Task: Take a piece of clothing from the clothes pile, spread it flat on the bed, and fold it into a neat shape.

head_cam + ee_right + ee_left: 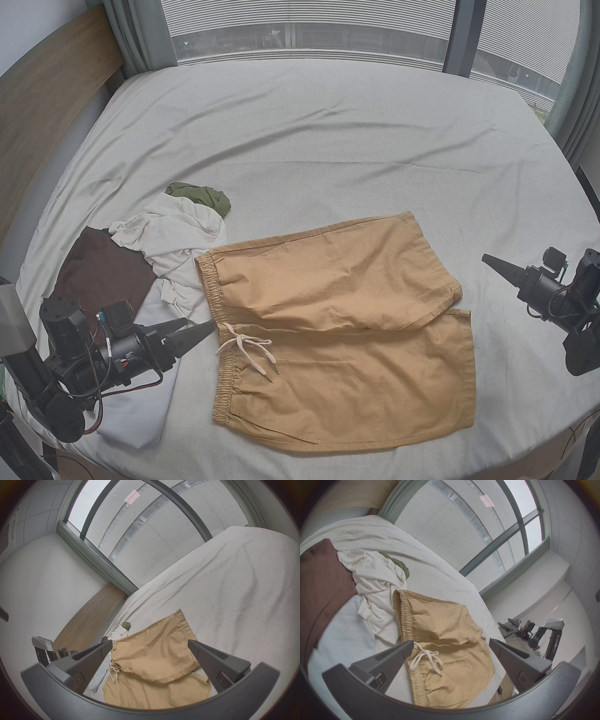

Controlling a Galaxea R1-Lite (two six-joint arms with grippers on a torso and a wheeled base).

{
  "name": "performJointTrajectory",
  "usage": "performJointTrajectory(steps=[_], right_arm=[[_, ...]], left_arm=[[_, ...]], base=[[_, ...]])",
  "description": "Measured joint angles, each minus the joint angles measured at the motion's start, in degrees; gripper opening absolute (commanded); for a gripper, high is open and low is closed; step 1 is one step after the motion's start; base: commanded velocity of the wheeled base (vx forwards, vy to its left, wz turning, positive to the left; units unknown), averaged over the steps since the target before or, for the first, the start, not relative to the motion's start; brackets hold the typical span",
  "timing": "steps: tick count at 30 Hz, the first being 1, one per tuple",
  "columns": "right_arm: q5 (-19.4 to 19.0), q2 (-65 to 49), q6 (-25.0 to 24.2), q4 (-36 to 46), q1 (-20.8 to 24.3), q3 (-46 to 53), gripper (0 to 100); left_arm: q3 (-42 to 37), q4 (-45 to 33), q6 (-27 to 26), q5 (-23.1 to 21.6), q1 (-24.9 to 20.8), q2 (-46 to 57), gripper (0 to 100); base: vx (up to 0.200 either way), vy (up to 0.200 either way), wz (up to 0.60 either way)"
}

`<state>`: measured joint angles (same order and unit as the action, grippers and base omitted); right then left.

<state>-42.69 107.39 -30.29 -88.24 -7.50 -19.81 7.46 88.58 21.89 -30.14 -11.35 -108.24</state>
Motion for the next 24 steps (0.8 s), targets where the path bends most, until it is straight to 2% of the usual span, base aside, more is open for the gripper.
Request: performJointTrajectory(steps=[2,5,11,18,24], right_arm=[[0.0,0.13,0.4,0.02,-0.16,0.3,100],[-0.02,0.8,0.73,0.02,-0.35,0.52,100],[0.07,2.58,2.0,0.0,-0.51,0.61,100],[0.02,3.08,1.89,0.0,-0.38,0.66,100],[0.02,3.28,1.85,0.02,-0.16,0.46,100]], left_arm=[[-1.84,-0.01,-2.6,-0.16,0.2,-0.8,100],[-3.41,-0.06,-3.73,-0.29,0.33,-1.88,100],[-5.56,-0.01,-3.67,-0.76,0.33,-4.44,100],[-6.39,0.07,-1.78,-5.22,0.3,-7.33,100],[-6.45,0.05,-1.84,-5.44,0.33,-9.59,100]], base=[[0.0,0.0,0.0],[0.0,0.0,0.0],[0.0,0.0,0.0],[0.0,0.0,0.0],[0.0,0.0,0.0]])
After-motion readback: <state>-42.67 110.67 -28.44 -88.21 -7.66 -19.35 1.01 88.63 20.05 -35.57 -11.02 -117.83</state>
